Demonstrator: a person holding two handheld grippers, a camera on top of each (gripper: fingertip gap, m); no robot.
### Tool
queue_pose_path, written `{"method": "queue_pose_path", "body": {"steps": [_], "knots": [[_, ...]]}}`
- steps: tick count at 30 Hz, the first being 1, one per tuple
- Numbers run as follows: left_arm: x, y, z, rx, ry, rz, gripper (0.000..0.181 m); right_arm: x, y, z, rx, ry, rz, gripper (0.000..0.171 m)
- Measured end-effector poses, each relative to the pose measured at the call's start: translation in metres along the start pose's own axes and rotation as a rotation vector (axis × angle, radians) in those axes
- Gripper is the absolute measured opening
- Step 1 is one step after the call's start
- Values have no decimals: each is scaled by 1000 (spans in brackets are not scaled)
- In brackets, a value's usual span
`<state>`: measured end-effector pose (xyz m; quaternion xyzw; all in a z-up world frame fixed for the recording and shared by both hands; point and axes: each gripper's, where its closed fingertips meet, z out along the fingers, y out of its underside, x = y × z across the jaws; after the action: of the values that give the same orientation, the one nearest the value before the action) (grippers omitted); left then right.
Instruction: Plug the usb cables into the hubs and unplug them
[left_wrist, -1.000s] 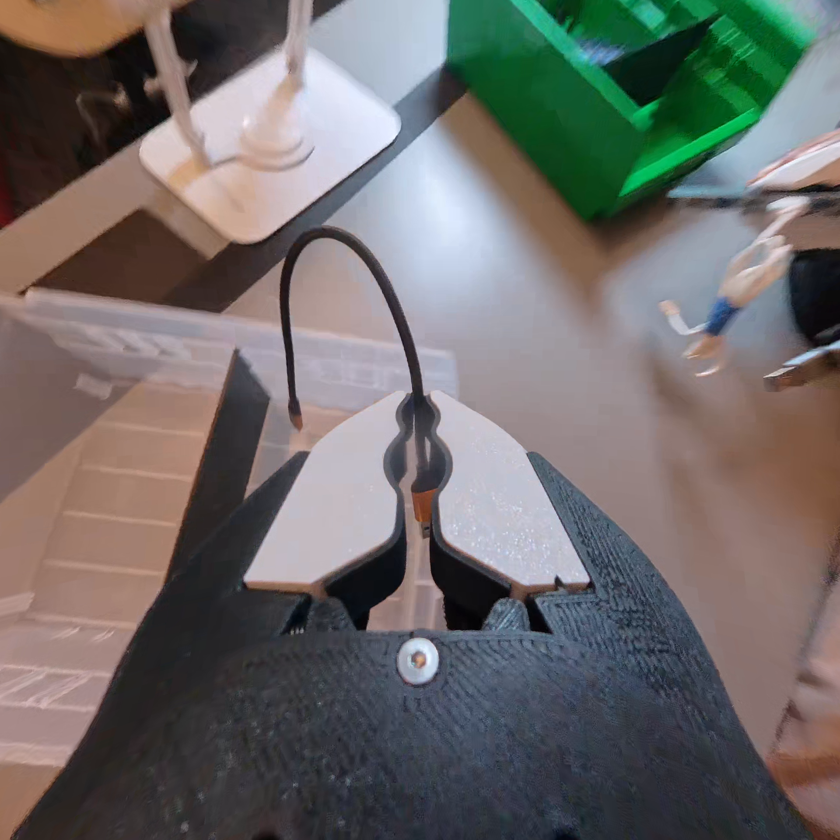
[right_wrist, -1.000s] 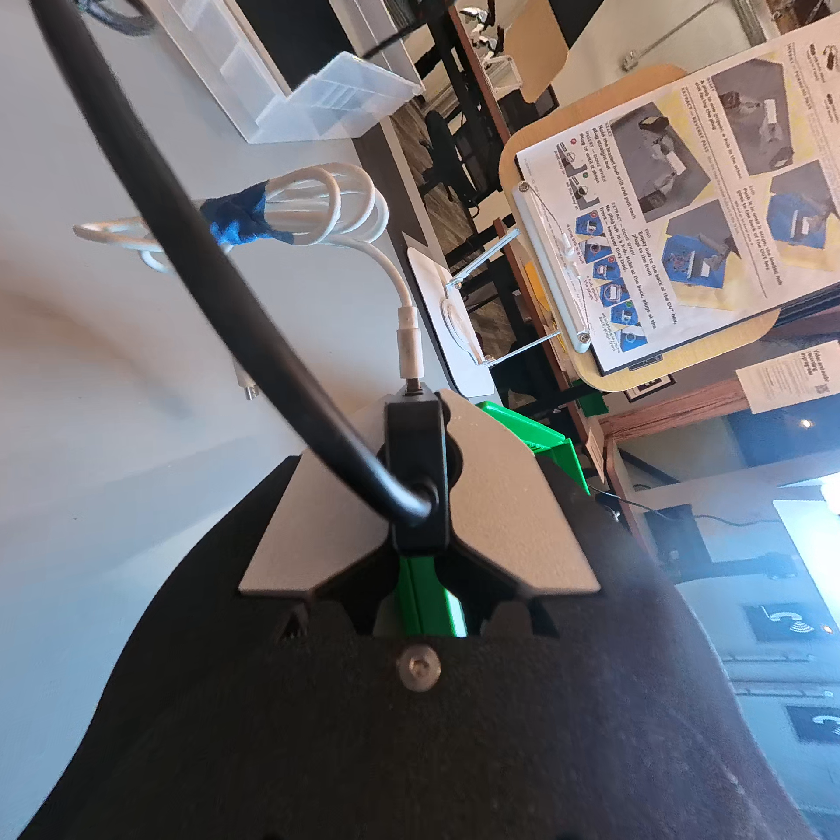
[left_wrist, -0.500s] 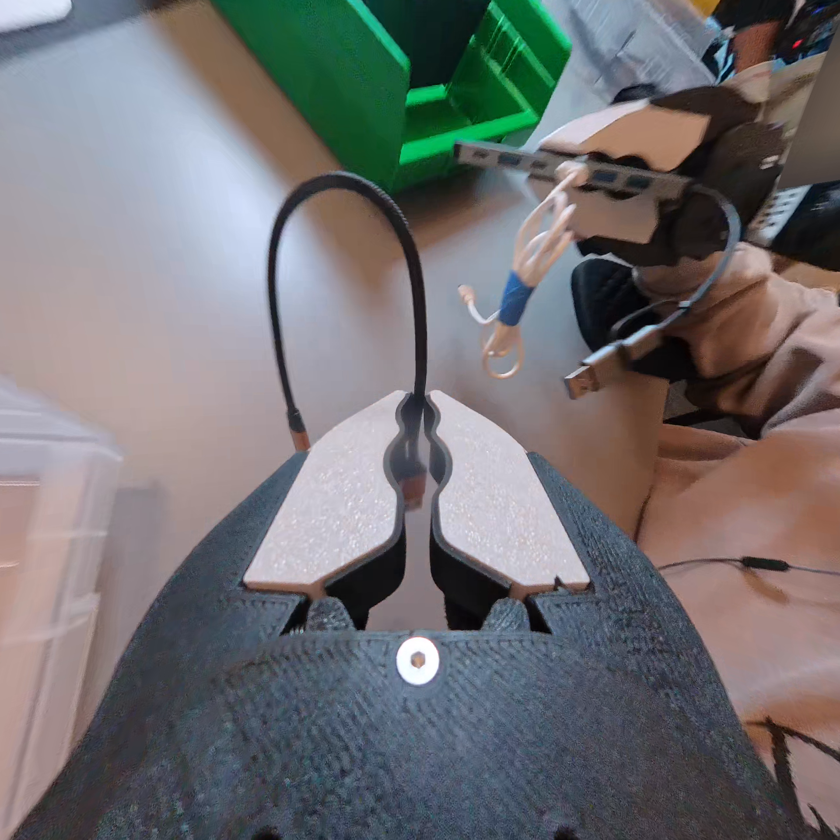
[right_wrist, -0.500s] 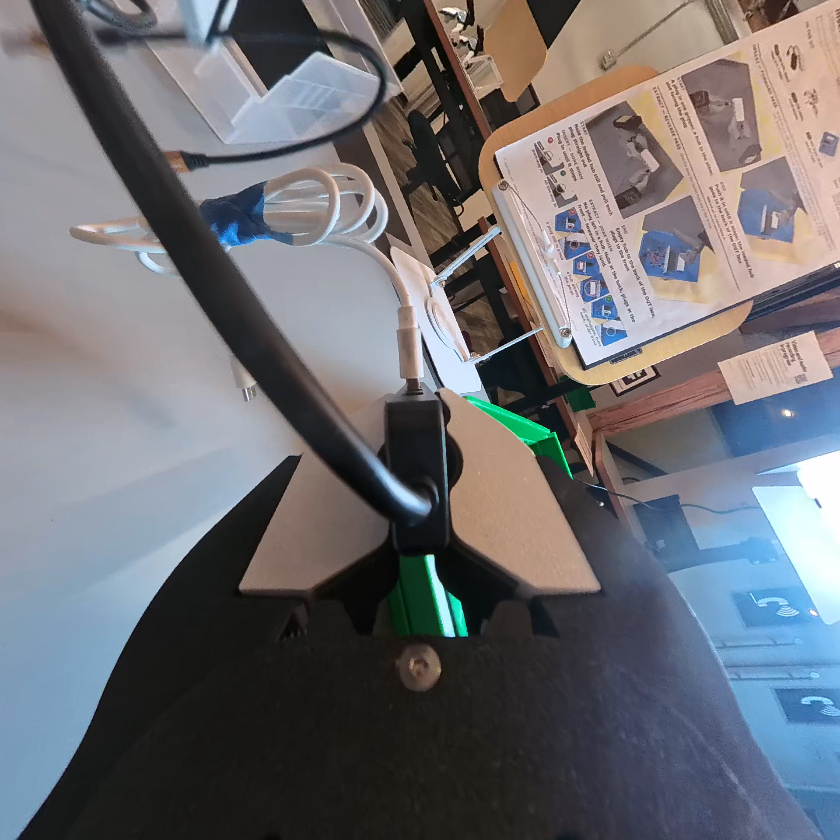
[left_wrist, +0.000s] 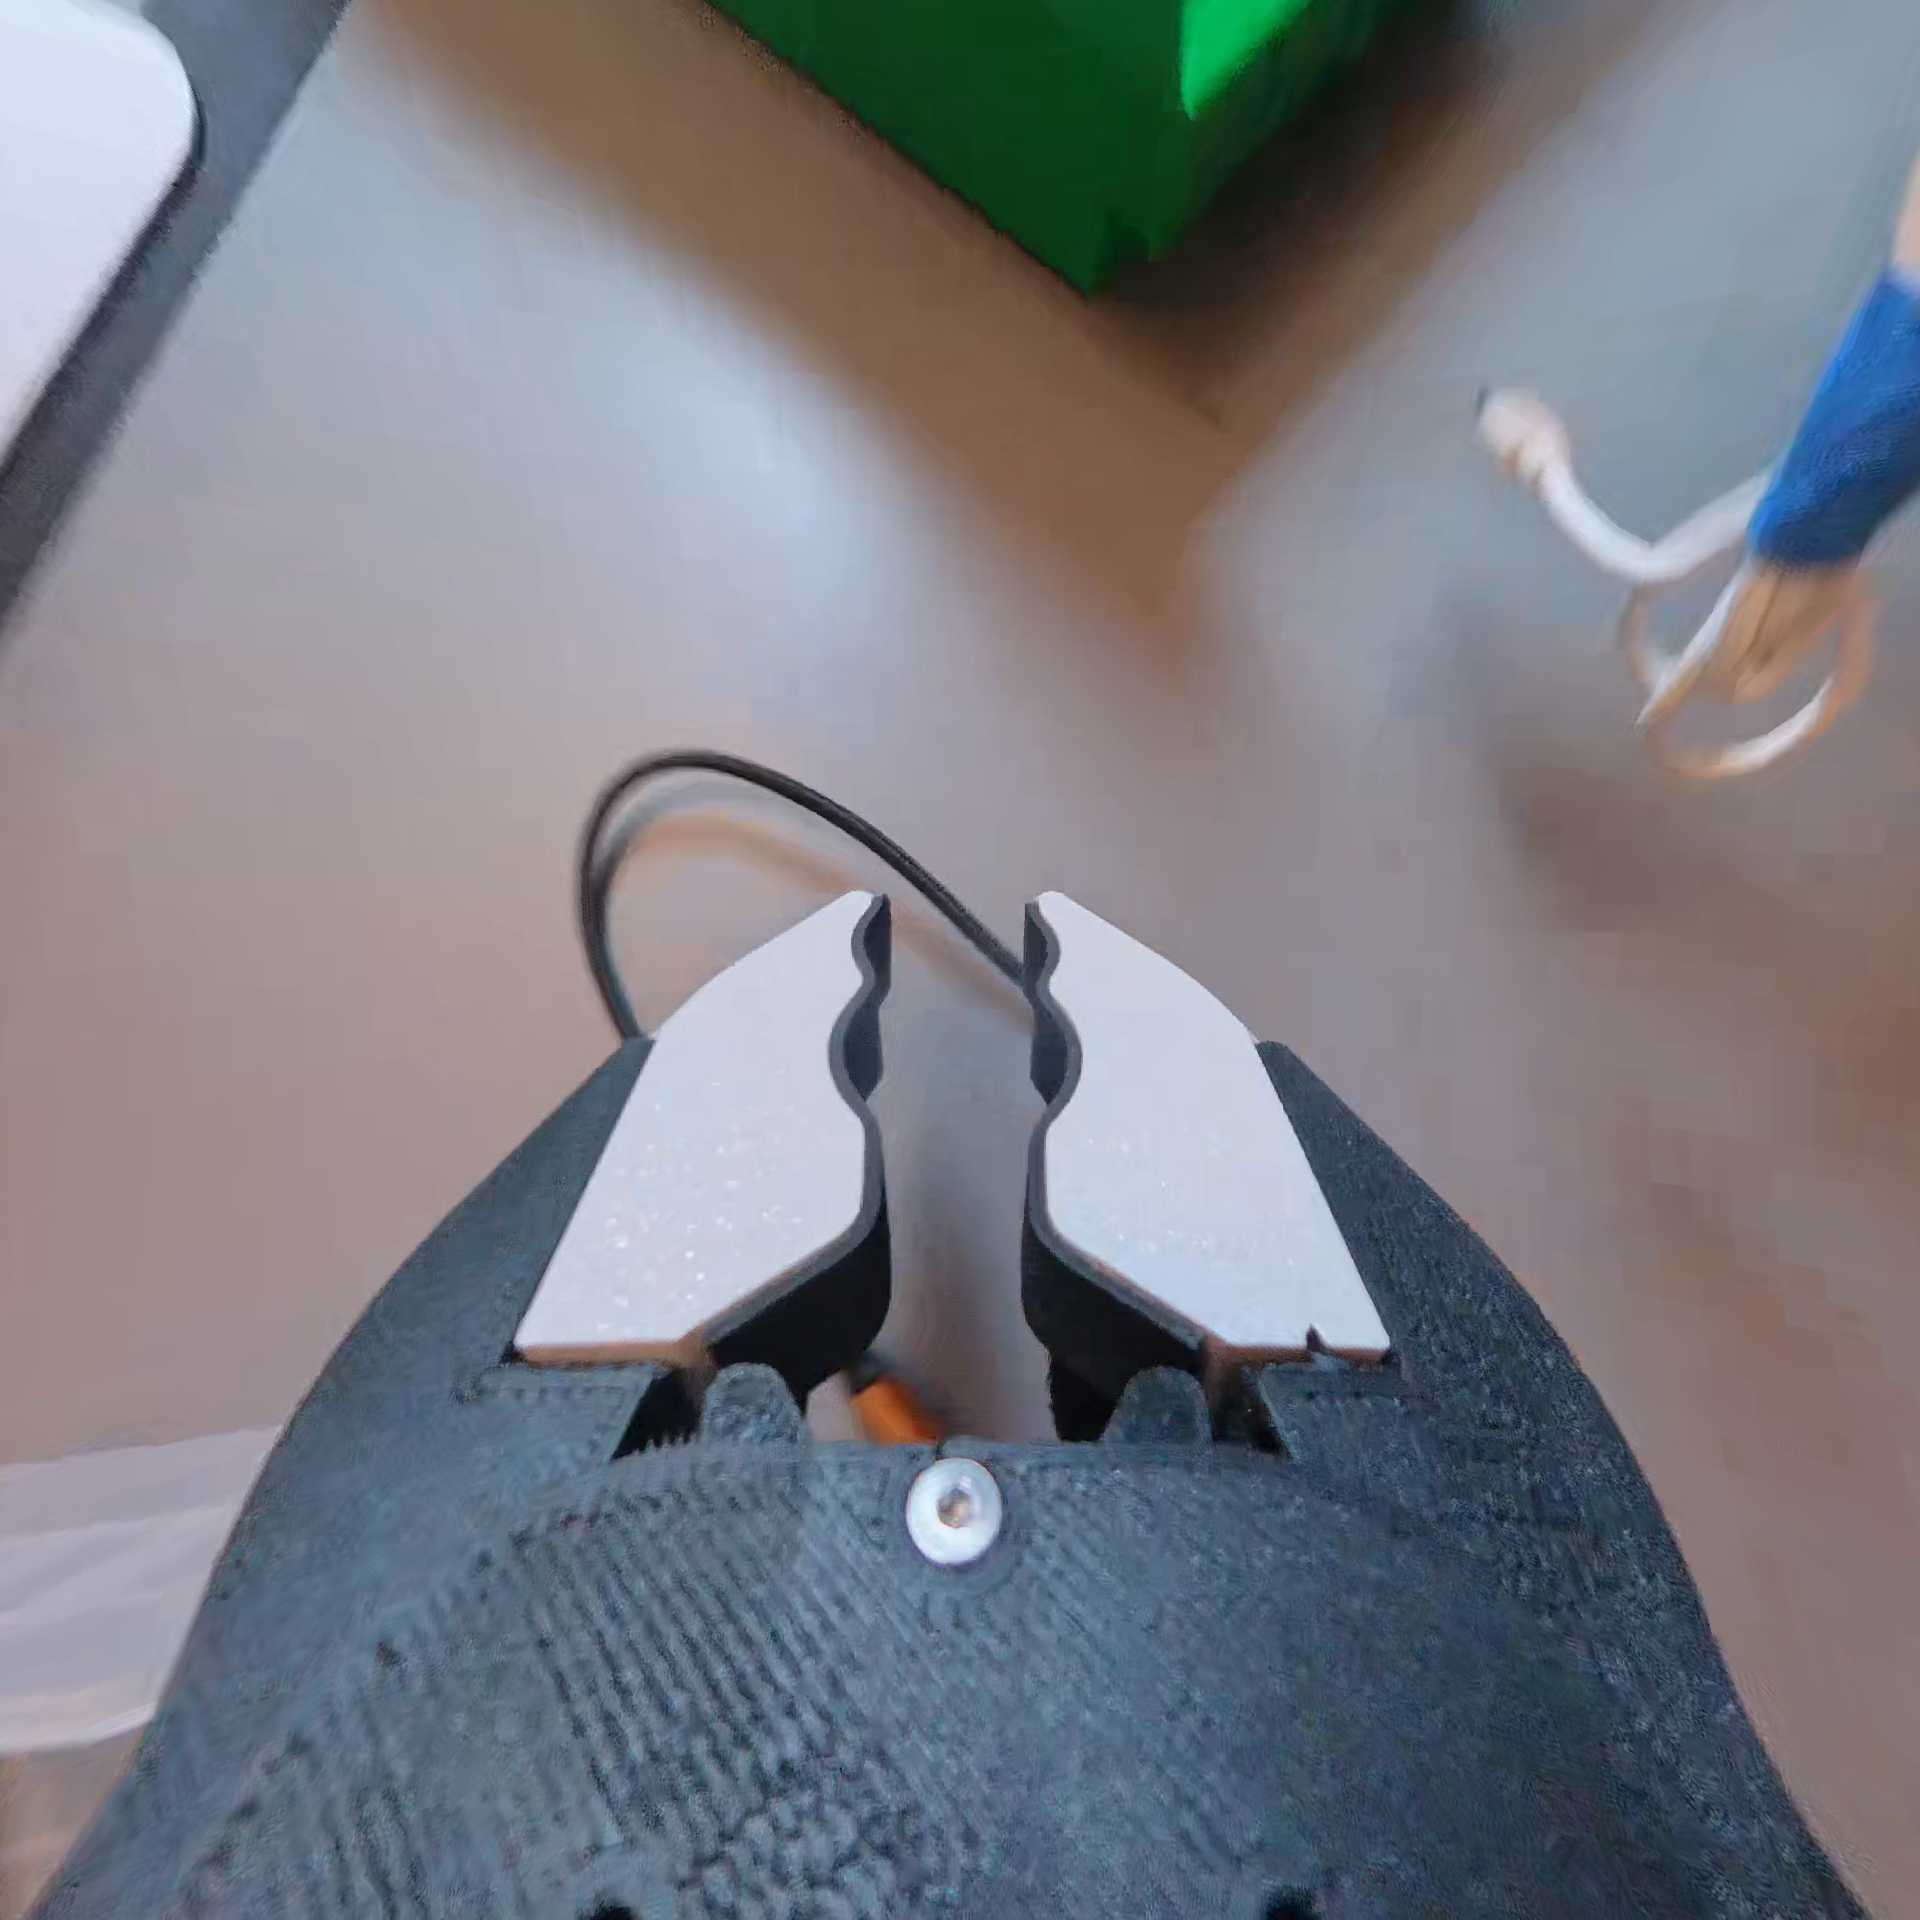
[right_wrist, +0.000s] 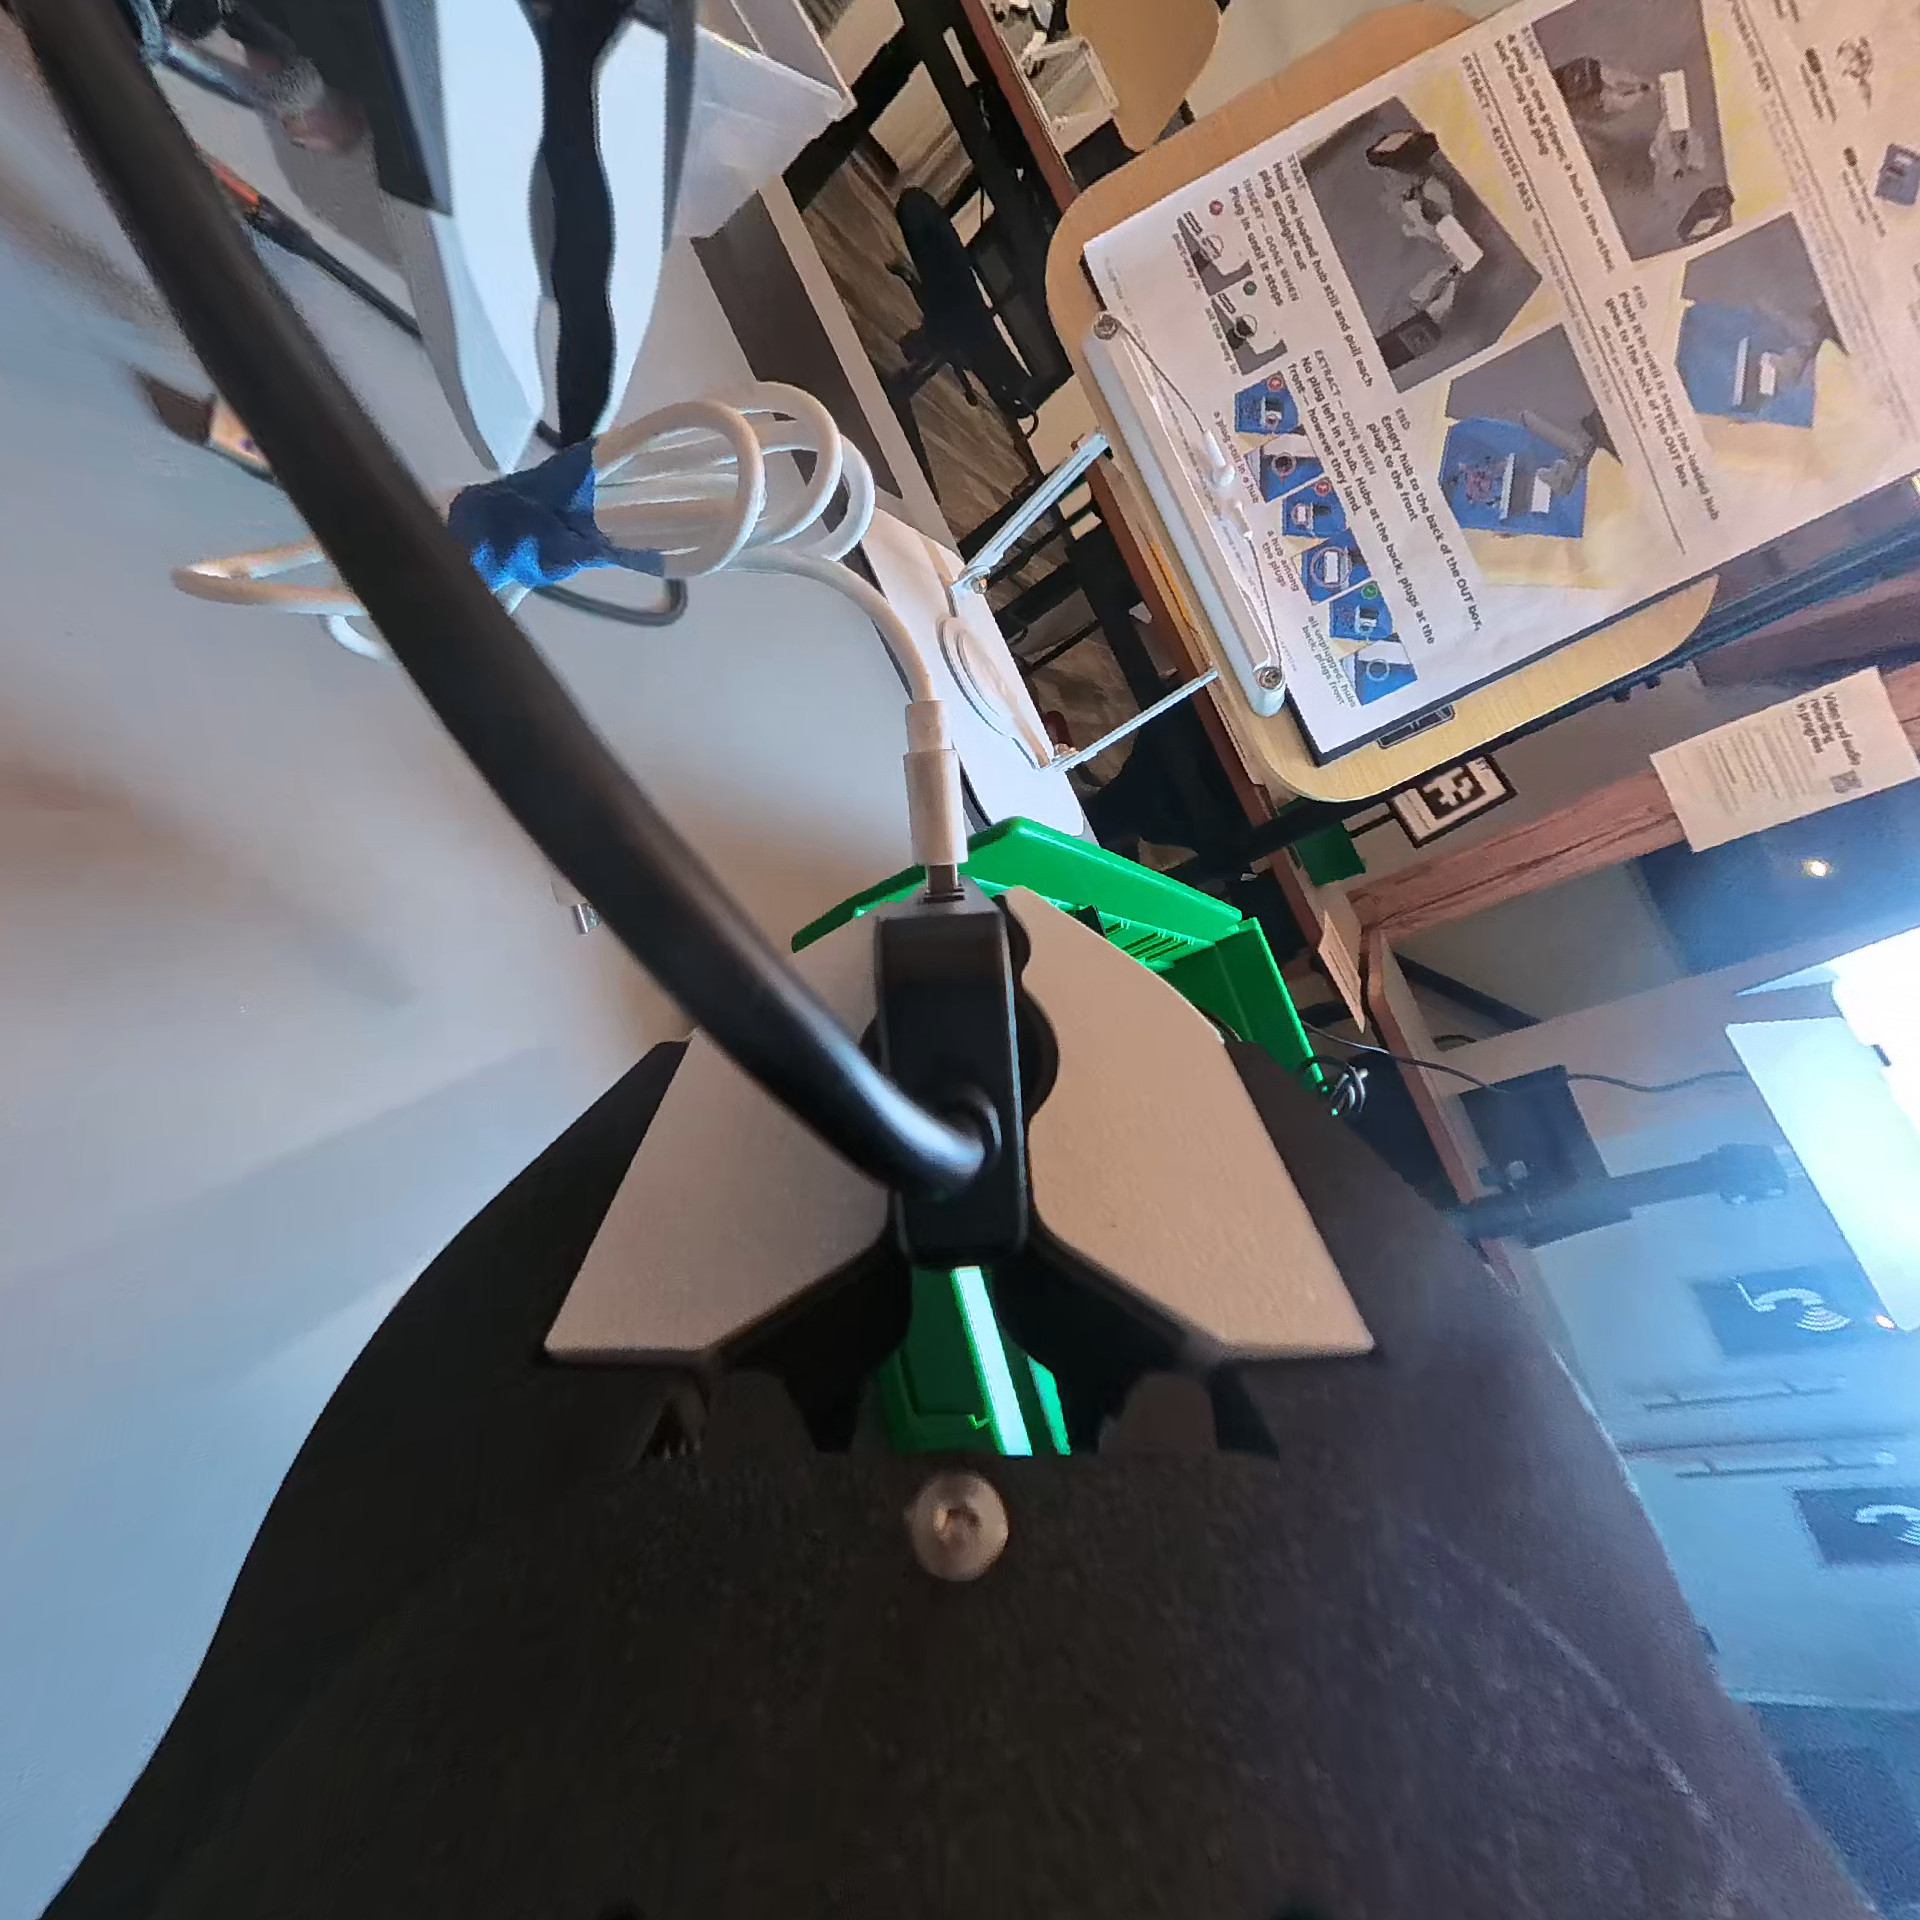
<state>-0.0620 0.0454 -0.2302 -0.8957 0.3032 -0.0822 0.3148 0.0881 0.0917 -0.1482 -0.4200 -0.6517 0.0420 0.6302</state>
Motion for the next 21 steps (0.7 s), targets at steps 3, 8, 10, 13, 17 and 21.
{"method": "queue_pose_path", "body": {"steps": [3,8,10,13,17,21], "knots": [[-12,5,-10,-116,-98,274,25,1,1,0,2,-3,15,12],[-7,1,-10,-217,-15,680,34,1,0,-1,5,-1,4,12],[-10,6,-2,-278,27,833,33,-1,-1,-1,19,-14,-10,12],[-8,11,13,-332,138,928,36,-7,-1,-2,38,-41,-51,12],[2,14,25,-389,263,1005,42,-12,1,-3,53,-81,-51,12],[13,21,29,-428,386,907,28,-13,3,-3,59,-99,-33,12]]}}
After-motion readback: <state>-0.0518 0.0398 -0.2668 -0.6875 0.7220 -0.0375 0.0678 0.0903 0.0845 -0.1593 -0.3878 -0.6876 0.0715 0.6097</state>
